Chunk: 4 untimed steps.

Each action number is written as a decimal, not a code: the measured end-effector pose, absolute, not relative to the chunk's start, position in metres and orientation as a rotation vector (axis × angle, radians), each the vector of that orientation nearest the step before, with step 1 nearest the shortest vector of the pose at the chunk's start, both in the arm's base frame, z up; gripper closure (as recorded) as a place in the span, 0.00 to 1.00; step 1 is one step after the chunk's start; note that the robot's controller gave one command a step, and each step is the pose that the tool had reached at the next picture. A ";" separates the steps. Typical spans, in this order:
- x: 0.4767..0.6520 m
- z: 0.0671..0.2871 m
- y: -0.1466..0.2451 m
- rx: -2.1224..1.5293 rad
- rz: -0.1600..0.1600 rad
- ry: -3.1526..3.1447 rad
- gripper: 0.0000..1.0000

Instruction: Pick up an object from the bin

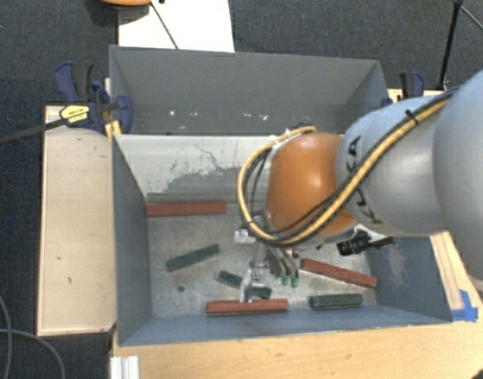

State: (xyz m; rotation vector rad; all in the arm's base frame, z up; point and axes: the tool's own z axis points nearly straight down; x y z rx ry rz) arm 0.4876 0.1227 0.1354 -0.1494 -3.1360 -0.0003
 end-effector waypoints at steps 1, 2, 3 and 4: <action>0.485 0.144 0.122 0.231 0.000 -3.134 0.00; 0.480 0.096 0.120 0.004 -0.002 -3.144 0.00; 0.484 0.074 0.132 0.231 0.003 -3.136 1.00; 0.484 0.074 0.132 0.230 0.003 -3.136 1.00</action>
Offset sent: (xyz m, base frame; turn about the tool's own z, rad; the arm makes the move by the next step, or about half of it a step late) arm -0.0114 -0.0034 -0.0654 0.0152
